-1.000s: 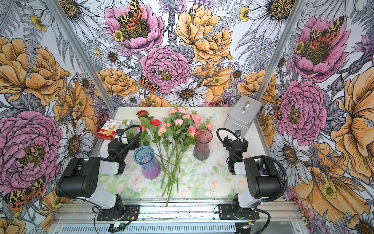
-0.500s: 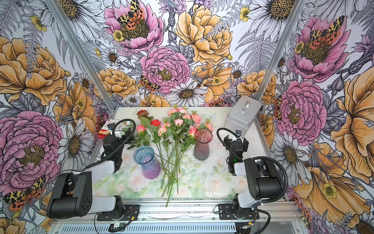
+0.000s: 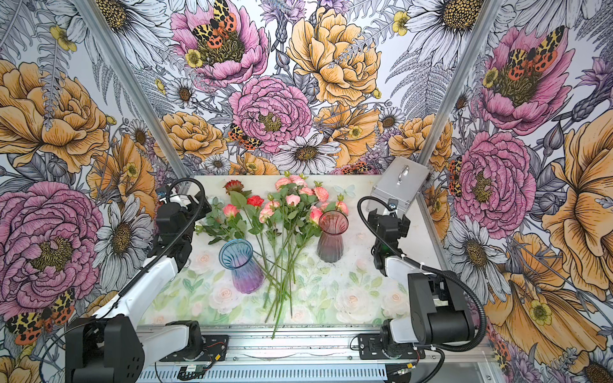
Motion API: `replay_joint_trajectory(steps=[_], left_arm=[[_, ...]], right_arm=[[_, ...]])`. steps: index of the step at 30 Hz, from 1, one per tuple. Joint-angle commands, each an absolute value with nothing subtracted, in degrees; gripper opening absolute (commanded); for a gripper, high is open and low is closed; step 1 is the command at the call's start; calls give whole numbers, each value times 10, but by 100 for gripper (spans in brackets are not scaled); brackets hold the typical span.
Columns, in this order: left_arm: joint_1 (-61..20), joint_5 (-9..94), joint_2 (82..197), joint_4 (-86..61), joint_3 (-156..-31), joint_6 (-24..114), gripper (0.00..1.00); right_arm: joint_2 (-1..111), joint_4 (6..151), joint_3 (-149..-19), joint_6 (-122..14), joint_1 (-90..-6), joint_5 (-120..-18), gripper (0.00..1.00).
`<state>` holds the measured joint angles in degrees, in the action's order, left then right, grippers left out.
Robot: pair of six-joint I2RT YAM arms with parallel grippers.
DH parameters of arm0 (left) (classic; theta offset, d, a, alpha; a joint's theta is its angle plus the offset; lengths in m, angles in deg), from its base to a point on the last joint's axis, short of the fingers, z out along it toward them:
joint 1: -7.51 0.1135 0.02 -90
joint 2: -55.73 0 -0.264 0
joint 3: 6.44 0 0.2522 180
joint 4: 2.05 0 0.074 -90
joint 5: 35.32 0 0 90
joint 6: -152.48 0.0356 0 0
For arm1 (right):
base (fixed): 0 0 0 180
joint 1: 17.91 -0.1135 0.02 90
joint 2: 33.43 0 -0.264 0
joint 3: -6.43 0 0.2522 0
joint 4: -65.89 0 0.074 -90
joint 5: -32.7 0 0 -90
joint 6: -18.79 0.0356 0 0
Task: Place the pink flowers into the vase
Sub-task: Move the vase to the center of the board.
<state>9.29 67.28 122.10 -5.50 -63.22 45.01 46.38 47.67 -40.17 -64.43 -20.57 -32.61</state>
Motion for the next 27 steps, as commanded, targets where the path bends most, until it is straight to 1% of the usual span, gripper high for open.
replay_joint_trajectory(steps=[1,3,4,6,10,12,17,20,23,25,27], left_arm=[[126,549,1231,-133,-675,327,99],[132,499,1239,-146,-694,314,99],[127,489,1242,-165,-710,319,99],[107,471,1245,-202,-742,348,99],[10,492,1241,-268,-811,451,98],[-35,492,1254,-302,-853,478,99],[-130,476,1304,-388,-960,511,99],[-180,460,1345,-439,-1011,523,99],[-207,442,1387,-486,-1048,493,99],[-216,414,1405,-493,-1057,468,99],[-235,408,1416,-494,-1063,460,99]], right_arm=[[433,580,-432,-606,-202,-278,100],[412,641,-451,-546,-198,-286,100],[404,679,-465,-528,-194,-312,100],[400,736,-494,-527,-195,-338,100],[385,851,-559,-550,-201,-343,100],[374,917,-609,-543,-203,-359,100],[362,1106,-747,-534,-238,-441,100],[378,1216,-804,-544,-252,-481,98],[371,1289,-831,-551,-259,-540,97],[371,1328,-852,-554,-267,-577,93],[372,1356,-866,-560,-279,-606,91]])
